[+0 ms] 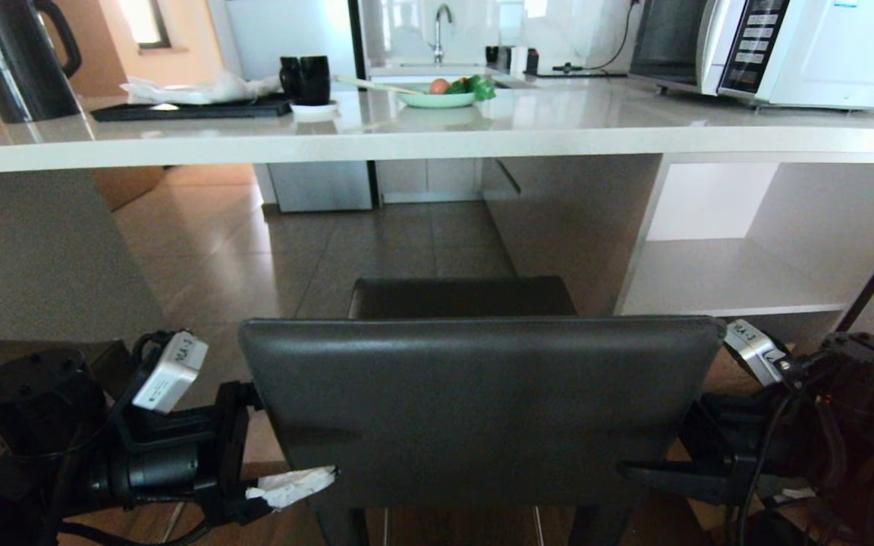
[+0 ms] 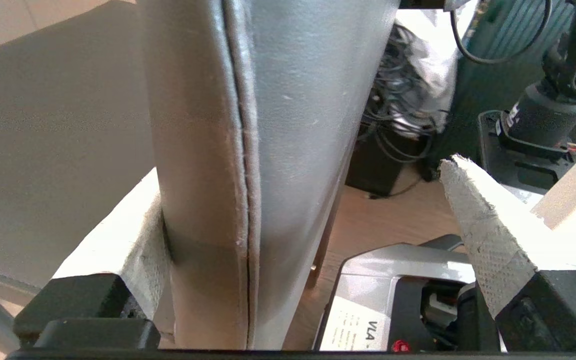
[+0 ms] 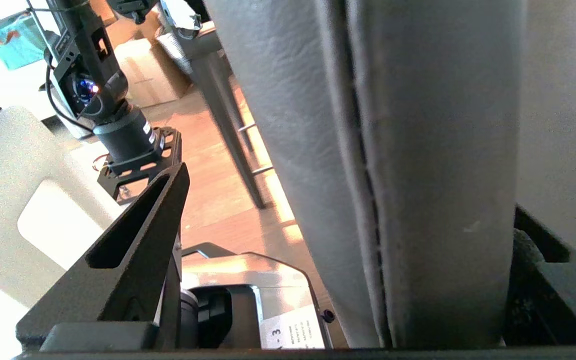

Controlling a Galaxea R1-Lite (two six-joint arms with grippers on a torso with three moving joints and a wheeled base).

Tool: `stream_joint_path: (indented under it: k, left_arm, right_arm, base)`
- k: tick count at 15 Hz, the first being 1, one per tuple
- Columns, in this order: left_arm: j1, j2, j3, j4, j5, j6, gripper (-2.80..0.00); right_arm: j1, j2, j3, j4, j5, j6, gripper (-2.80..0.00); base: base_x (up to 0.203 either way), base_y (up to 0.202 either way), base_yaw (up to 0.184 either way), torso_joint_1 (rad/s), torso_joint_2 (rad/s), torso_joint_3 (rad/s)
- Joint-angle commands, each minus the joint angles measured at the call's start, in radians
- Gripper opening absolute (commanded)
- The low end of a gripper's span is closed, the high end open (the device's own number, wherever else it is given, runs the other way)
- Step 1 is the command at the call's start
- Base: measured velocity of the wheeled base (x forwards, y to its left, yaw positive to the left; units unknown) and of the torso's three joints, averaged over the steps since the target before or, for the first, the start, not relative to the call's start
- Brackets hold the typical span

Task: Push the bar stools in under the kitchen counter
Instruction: Pull the gray chair out from under the dining table

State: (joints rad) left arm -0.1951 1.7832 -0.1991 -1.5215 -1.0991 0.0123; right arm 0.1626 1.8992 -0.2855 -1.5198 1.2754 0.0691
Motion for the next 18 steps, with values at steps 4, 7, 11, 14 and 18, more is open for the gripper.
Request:
stream_joint_path:
  k: [4,7,11,14,18]
  left_arm:
    - [0.000,-0.004,0.007,-0.009,-0.007,0.000,0.00]
    - [0.003,-0.003,-0.001,-0.009,-0.007,0.000,0.00]
    - [0.009,-0.002,-0.005,-0.009,0.028,-0.002,0.00]
    - [0.031,-0.005,0.007,-0.009,0.116,-0.007,0.00]
    - [0.193,-0.029,0.070,-0.009,0.141,-0.008,0.00]
  right_arm:
    - [0.009,-0.005,0.006,-0.010,-0.001,0.000,0.00]
    - [0.011,-0.005,0.006,-0.010,-0.001,0.000,0.00]
    - [0.003,-0.005,-0.001,-0.010,-0.040,0.001,0.00]
    - [-0.036,-0.006,0.006,-0.010,-0.086,0.001,0.00]
    - [-0.215,-0.017,0.020,-0.010,-0.072,0.004,0.00]
  base:
    - [-0.193,0.000,-0.004,0.002,0.00,0.001]
    - [-0.195,0.000,0.001,0.003,0.00,0.001]
    - [-0.120,0.000,-0.003,-0.001,0.00,0.004]
    - [0.000,0.000,0.000,0.000,0.00,0.000]
    - [0.000,0.000,0.000,0.000,0.00,0.000]
